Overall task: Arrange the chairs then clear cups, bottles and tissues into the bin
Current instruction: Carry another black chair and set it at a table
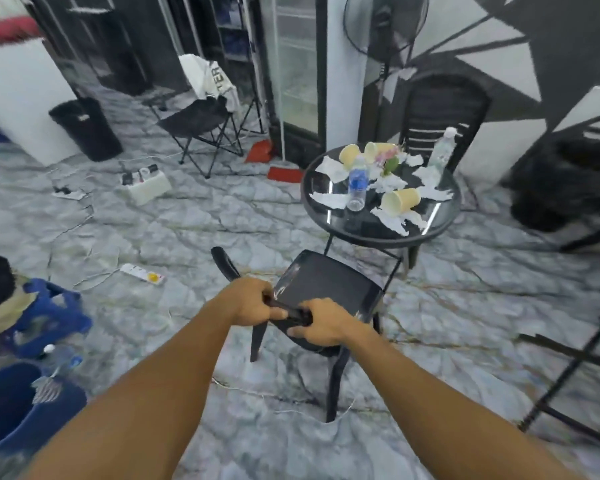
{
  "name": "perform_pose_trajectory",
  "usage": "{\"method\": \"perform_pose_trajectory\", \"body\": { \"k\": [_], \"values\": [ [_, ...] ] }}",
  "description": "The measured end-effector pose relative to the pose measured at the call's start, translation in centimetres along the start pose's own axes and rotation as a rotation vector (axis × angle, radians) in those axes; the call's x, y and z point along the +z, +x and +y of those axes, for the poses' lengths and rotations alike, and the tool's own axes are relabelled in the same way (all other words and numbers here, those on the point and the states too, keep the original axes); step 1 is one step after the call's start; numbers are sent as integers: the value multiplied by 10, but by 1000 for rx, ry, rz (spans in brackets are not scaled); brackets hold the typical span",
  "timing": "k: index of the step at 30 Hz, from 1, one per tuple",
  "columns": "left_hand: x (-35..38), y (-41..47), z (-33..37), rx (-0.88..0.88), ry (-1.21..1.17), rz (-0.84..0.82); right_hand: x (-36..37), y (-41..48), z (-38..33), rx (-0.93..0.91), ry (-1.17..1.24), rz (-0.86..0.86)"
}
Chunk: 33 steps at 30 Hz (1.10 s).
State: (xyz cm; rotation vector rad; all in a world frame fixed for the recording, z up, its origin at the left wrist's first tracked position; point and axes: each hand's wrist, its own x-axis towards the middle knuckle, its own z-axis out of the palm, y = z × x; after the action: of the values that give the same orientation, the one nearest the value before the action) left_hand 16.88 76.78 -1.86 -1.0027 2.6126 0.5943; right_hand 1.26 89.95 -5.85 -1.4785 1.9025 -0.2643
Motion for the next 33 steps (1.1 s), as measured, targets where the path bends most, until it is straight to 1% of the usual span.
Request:
{"method": "perform_pose_trajectory", "body": {
  "k": [2, 4, 6, 9, 12, 15, 17, 19, 21, 24, 27, 33],
  "values": [
    [2, -8, -2, 69, 91, 31, 11, -4, -2, 6, -2, 69],
    [8, -9, -3, 118, 219, 116, 22, -6, -4, 16, -10, 166],
    [15, -1, -8, 116, 293, 175, 30, -4, -7, 39, -20, 224],
    [21, 10, -21, 126, 330, 169, 40, -1, -10, 107, -70, 250],
    [22, 25, -42, 184, 400, 153, 45, 6, -14, 218, -110, 272],
    [24, 42, -58, 196, 427, 171, 50, 19, -19, 298, -192, 279],
    [21, 52, -63, 218, 480, 177, 51, 25, -20, 355, -213, 321],
    [15, 57, -66, 276, 575, 177, 54, 29, -23, 380, -222, 378],
    [7, 59, -71, 307, 635, 162, 61, 34, -26, 365, -193, 410],
    [-3, 57, -83, 290, 678, 174, 65, 43, -39, 317, -176, 451],
    [-1, 49, -94, 246, 718, 173, 71, 46, -49, 242, -210, 420],
    [10, 37, -96, 218, 662, 194, 76, 44, -39, 161, -256, 405]
  ]
}}
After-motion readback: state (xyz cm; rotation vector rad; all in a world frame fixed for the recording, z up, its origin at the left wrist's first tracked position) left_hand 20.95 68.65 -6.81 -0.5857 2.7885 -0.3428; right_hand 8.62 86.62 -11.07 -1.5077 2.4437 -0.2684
